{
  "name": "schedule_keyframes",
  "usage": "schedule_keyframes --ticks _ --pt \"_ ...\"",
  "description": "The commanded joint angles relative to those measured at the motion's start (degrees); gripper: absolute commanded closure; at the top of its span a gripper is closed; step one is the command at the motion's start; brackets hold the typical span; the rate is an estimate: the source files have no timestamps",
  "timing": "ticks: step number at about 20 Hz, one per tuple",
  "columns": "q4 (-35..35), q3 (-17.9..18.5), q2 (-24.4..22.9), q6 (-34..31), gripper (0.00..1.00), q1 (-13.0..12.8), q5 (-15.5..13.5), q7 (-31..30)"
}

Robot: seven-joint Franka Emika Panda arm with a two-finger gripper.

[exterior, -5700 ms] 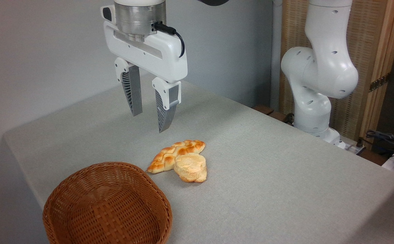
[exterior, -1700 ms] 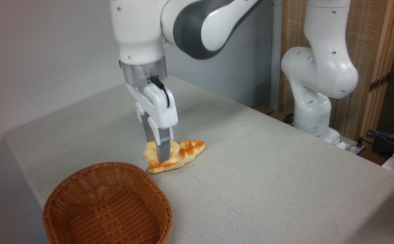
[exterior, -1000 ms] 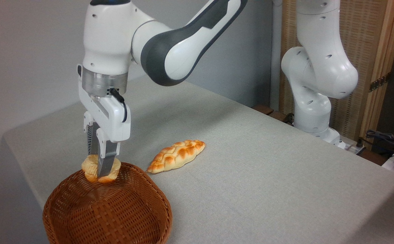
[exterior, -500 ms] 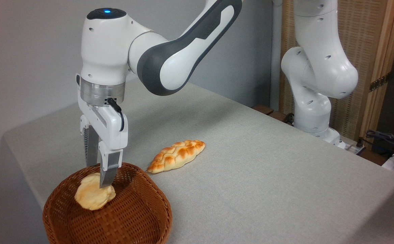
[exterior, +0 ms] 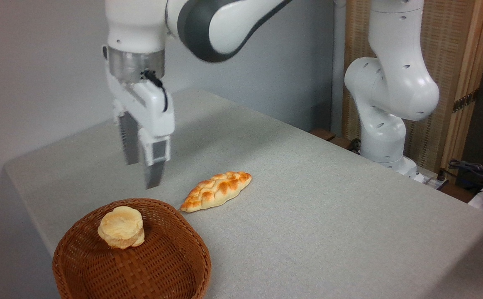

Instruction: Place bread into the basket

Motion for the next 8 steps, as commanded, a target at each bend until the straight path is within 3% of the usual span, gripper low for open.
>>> schedule_keyframes --ticks 1,3,8 --pt "-0.5 0.3 -1.76 -6.87 0.0 -0.12 1.77 -2.35" --pt "-0.5 0.65 -2.28 -7.23 0.0 0.14 1.77 -4.99" --pt "-0.59 1.35 -3.43 -7.4 0.0 0.41 1.77 -5.0"
